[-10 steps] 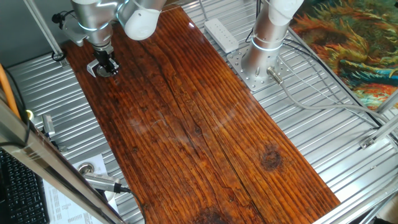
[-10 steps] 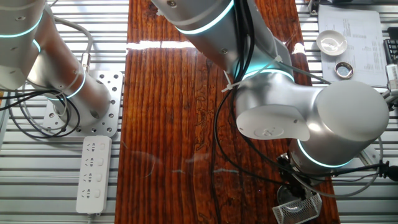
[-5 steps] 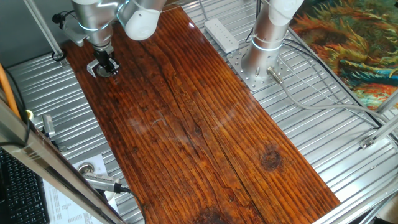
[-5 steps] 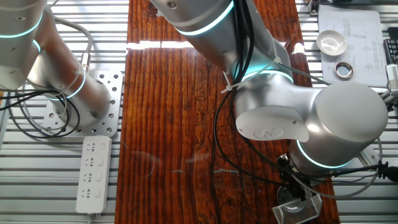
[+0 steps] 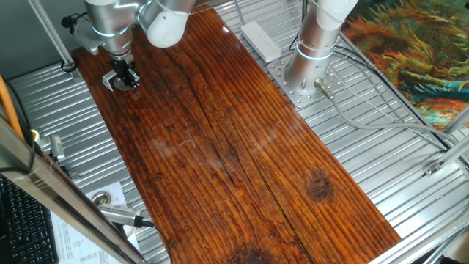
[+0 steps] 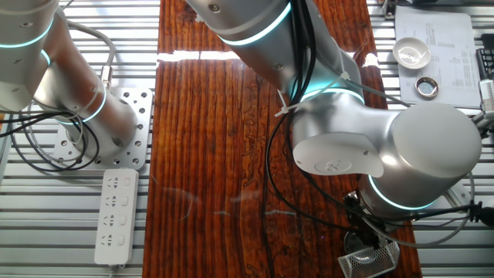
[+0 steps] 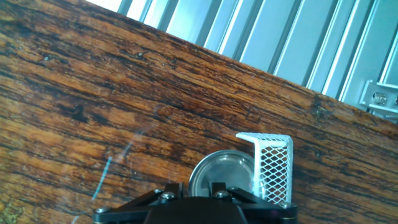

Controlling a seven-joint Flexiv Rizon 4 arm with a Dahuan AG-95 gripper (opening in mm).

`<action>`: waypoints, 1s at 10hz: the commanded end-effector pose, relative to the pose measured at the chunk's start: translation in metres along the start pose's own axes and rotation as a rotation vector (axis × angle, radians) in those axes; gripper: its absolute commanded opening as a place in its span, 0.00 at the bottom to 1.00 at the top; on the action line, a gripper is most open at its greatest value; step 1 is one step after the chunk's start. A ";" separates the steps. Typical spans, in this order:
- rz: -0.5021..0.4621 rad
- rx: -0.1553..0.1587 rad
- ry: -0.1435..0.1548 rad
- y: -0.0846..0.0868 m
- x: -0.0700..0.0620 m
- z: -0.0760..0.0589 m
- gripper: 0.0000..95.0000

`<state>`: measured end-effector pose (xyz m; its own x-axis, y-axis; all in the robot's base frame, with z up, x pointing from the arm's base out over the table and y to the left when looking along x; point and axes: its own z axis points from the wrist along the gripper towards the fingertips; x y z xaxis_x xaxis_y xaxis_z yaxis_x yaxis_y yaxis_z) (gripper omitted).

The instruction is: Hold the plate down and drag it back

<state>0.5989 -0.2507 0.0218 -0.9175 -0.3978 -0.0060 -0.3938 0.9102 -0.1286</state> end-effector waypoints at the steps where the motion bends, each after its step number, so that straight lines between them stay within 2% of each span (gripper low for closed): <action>1: -0.002 -0.001 0.000 0.000 0.000 0.001 0.20; 9: -0.004 -0.002 0.000 0.002 -0.001 0.003 0.20; 10: -0.004 -0.002 0.000 0.002 -0.001 0.003 0.00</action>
<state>0.5989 -0.2496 0.0184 -0.9160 -0.4012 -0.0051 -0.3974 0.9089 -0.1266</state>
